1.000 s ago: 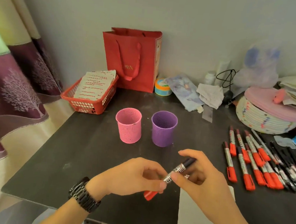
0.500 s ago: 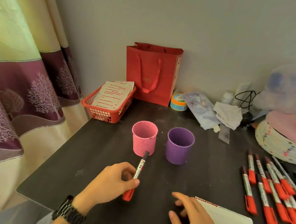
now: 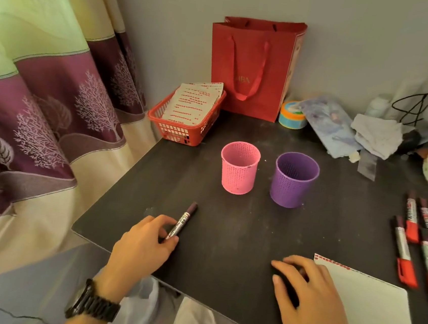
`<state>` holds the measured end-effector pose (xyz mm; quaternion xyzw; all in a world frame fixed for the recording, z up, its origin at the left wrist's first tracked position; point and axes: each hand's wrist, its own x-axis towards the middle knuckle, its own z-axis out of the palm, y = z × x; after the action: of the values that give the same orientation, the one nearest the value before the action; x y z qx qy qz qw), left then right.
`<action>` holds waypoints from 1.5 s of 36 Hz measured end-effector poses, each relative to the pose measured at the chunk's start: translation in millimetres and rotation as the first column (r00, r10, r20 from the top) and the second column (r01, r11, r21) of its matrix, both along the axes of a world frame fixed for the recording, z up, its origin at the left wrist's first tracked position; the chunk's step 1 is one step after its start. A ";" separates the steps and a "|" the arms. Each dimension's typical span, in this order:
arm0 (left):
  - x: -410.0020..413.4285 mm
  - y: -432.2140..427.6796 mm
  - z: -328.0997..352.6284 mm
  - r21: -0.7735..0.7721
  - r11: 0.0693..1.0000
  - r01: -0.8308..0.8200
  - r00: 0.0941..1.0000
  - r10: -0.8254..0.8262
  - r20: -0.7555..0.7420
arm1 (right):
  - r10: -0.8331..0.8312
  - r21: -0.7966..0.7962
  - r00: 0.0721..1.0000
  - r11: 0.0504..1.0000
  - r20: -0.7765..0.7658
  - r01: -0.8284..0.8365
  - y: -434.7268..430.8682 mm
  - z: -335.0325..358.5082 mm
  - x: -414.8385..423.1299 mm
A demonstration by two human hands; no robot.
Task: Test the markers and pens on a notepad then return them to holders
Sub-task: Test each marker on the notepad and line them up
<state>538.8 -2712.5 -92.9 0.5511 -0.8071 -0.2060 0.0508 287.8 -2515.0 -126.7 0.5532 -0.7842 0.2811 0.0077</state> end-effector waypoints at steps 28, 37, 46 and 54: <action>-144.9 68.8 -10.4 -0.149 0.813 0.563 0.807 -0.580 -0.115 | -0.093 -0.185 0.703 0.933 0.705 0.309 26.7 40.5 -59.2; -187.8 75.4 -28.9 -0.153 0.761 0.631 0.743 -0.649 -0.164 | -0.478 0.067 0.781 0.866 0.402 0.496 61.8 48.4 -141.0; -184.9 77.4 -41.5 -0.191 0.751 0.632 0.746 -0.656 -0.110 | -0.502 0.406 0.856 0.762 -0.124 0.505 34.0 56.5 -166.7; -187.2 78.7 -40.8 -0.190 0.759 0.623 0.763 -0.643 -0.065 | -0.493 0.467 0.837 0.697 -0.238 0.544 17.1 56.3 -170.1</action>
<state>351.6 -2633.8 -133.7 0.2254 -0.9545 -0.1812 0.0724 117.8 -2497.9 -70.4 0.3033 -0.9524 0.0200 -0.0253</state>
